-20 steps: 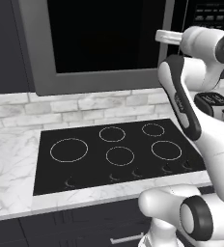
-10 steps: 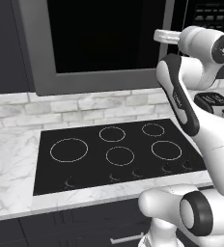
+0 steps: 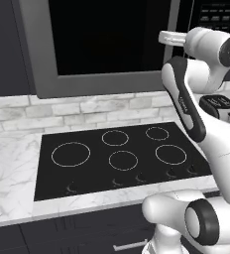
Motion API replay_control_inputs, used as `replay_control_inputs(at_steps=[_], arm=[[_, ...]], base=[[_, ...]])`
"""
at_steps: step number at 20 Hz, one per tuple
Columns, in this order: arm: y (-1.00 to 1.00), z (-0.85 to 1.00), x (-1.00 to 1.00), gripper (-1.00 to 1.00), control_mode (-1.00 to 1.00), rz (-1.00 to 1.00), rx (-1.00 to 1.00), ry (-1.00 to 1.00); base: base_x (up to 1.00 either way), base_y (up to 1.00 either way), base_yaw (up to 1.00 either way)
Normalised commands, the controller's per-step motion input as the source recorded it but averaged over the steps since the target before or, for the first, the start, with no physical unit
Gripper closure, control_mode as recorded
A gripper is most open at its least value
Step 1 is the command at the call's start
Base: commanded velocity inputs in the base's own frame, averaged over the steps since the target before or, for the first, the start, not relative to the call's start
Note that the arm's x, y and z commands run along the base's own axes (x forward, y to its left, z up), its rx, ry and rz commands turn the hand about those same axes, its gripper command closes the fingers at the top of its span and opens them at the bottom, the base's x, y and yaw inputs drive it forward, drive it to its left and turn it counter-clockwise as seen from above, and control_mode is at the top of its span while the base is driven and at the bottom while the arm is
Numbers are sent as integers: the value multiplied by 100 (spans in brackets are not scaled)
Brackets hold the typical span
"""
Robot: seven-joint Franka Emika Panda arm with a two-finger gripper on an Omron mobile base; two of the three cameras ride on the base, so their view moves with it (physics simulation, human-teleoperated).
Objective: The microwave is finished heating the chicken drumstick and potato. Take the bowl containing the food and place it on the dining counter.
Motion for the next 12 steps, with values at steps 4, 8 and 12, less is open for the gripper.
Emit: replay_control_inputs(at_steps=[4, 8, 12], arm=[[0, 0, -58, 100, -100, 5, 0, 0], [1, 2, -86, 100, -100, 4, 0, 0], [21, 15, -99, 100, -100, 0, 0, 0]], base=[[0, 0, 0], [0, 0, 0], [0, 0, 0]])
